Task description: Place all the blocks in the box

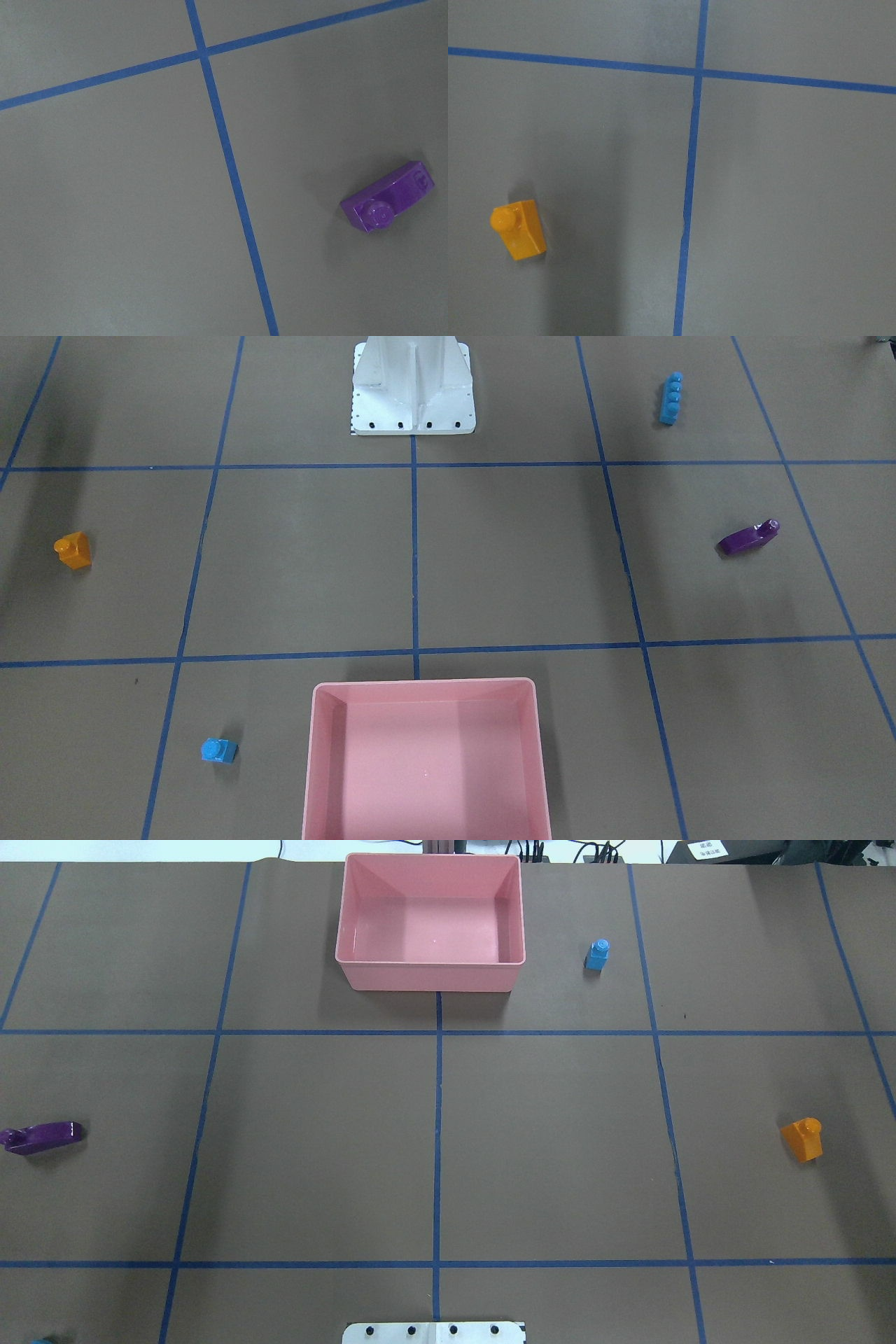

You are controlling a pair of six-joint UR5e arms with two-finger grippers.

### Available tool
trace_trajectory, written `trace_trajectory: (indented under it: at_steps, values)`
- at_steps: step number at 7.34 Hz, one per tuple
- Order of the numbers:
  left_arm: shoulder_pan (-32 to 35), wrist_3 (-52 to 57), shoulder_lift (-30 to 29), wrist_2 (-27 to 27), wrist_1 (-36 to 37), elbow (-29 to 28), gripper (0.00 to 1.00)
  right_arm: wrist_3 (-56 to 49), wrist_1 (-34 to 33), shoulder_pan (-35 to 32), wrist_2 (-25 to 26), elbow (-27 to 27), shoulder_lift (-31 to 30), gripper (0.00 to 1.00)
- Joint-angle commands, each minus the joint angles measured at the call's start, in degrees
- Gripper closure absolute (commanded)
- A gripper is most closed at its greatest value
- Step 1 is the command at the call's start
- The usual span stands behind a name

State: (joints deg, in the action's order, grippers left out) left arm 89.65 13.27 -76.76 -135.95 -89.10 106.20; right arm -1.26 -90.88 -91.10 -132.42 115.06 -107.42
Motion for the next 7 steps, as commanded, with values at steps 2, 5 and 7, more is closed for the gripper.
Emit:
trace_trajectory:
  at_steps: [2,5,7]
  values:
    - [0.0,0.0,0.0,0.0,0.0,0.1,0.0,10.8,13.5,12.3,-0.4,-0.2,0.3,0.0]
    - [-0.1,0.0,0.0,-0.1,-0.1,0.1,0.0,36.9,39.8,30.3,5.3,-8.6,1.2,0.0]
    - [-0.1,0.0,0.0,-0.1,-0.1,0.1,0.0,41.4,43.6,37.1,11.2,-10.9,2.1,0.0]
